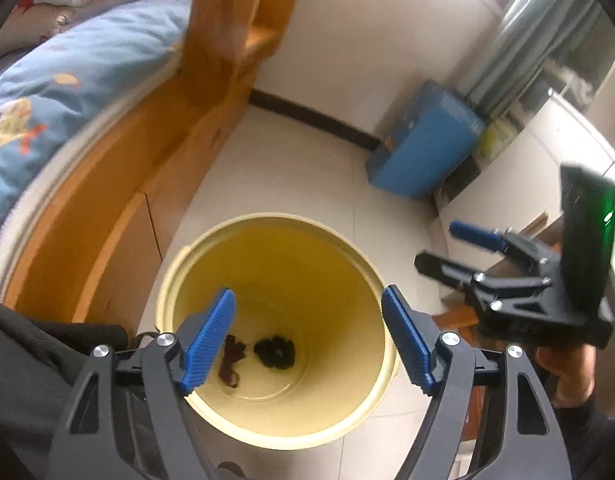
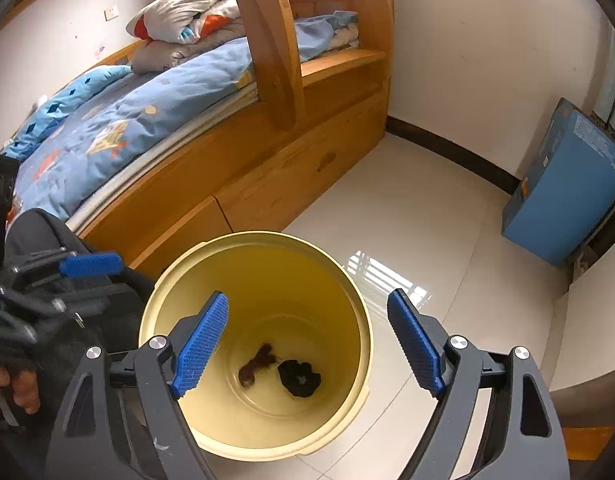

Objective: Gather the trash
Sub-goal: 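Carry both cloths to the yellow bin and open both grippers, then return both tools to the trash on the quilt, then grasp the red candy wrapper with the right gripper while the left grasps the white-red wrapper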

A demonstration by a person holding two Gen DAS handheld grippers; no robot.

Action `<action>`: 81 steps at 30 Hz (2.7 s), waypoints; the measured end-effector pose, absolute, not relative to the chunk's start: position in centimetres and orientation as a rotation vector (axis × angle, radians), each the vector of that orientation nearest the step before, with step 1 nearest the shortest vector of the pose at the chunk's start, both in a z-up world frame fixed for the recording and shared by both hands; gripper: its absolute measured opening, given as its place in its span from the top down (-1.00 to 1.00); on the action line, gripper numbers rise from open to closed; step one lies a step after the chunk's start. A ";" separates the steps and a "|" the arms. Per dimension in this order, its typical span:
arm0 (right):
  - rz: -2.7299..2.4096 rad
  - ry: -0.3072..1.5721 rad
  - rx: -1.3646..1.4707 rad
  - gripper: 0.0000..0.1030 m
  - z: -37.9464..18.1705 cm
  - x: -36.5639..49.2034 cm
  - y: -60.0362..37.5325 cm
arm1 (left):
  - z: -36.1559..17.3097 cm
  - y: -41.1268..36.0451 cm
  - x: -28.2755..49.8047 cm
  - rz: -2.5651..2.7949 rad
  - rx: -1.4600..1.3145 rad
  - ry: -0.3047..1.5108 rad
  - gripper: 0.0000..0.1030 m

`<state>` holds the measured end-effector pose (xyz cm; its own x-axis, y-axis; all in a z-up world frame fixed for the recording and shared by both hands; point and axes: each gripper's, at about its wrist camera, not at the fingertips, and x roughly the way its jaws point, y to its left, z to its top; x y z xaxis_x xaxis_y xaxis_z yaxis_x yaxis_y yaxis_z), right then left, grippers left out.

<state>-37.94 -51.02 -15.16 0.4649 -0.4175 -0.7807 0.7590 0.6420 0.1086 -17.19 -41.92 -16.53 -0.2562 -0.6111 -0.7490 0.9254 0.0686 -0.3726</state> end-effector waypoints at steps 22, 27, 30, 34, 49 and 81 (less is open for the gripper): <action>-0.218 0.311 0.431 -0.83 -6.7 -21.9 -42.3 | -4.9 -17.9 -1.8 -0.721 0.108 0.524 -0.92; -0.024 0.287 0.414 -0.84 -5.5 -14.8 -37.9 | -4.8 -10.9 2.2 -0.494 0.103 0.501 -0.92; 0.068 0.312 0.334 -0.84 -4.8 -10.2 -34.3 | -4.8 -7.3 4.5 -0.404 0.082 0.503 -0.92; 0.113 0.304 0.245 -0.84 -4.4 -6.2 -29.9 | -5.1 -3.6 6.6 -0.325 0.056 0.513 -0.92; 0.116 0.352 0.051 -0.84 -5.5 4.7 -22.0 | -12.8 -1.1 16.5 -0.278 0.093 0.722 -0.92; 0.288 0.597 0.033 -0.84 -10.3 11.4 -19.3 | -12.4 4.2 21.4 -0.346 -0.197 0.765 0.73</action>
